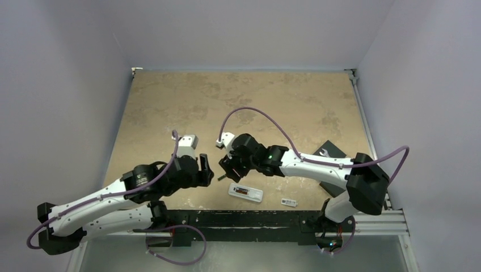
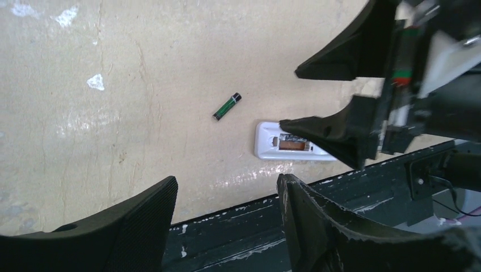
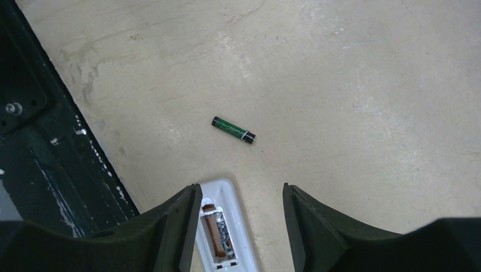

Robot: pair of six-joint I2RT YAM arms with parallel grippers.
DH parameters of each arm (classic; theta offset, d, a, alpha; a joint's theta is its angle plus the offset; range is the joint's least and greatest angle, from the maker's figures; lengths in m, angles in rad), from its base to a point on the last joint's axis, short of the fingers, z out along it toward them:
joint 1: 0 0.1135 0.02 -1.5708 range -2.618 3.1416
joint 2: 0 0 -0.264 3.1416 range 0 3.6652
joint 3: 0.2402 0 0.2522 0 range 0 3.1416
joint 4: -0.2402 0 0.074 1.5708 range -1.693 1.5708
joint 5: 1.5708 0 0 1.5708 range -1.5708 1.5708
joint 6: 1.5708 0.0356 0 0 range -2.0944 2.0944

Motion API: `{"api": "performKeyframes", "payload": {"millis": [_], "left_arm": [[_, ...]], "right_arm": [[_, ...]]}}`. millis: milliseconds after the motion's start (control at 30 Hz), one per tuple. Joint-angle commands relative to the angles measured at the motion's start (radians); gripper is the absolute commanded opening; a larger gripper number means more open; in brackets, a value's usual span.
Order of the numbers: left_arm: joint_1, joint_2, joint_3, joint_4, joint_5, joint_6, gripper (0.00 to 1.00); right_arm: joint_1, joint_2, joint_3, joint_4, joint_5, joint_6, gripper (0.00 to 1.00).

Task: Load the batteries into the remote control
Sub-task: Pick up the battery from the center of the board.

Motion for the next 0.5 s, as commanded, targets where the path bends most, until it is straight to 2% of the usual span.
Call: {"api": "performKeyframes", "payload": {"millis": [0, 233, 467], "left_arm": [[0.005, -0.045, 0.074, -0.004, -0.041, 0.071, 0.67], [0.005, -0.121, 0.056, 0.037, -0.044, 0.14, 0.68], [0.005, -0.202, 0.042, 0.06, -0.036, 0.152, 0.7]], "right_arm": [[0.0, 0.036, 0.069, 0.015, -0.083, -0.19, 0.64], [-0.001, 0.145, 0.15, -0.041, -0.139, -0.352, 0.66], [-0.001, 0.214, 0.177, -0.03, -0.19, -0.495, 0.65]]}}
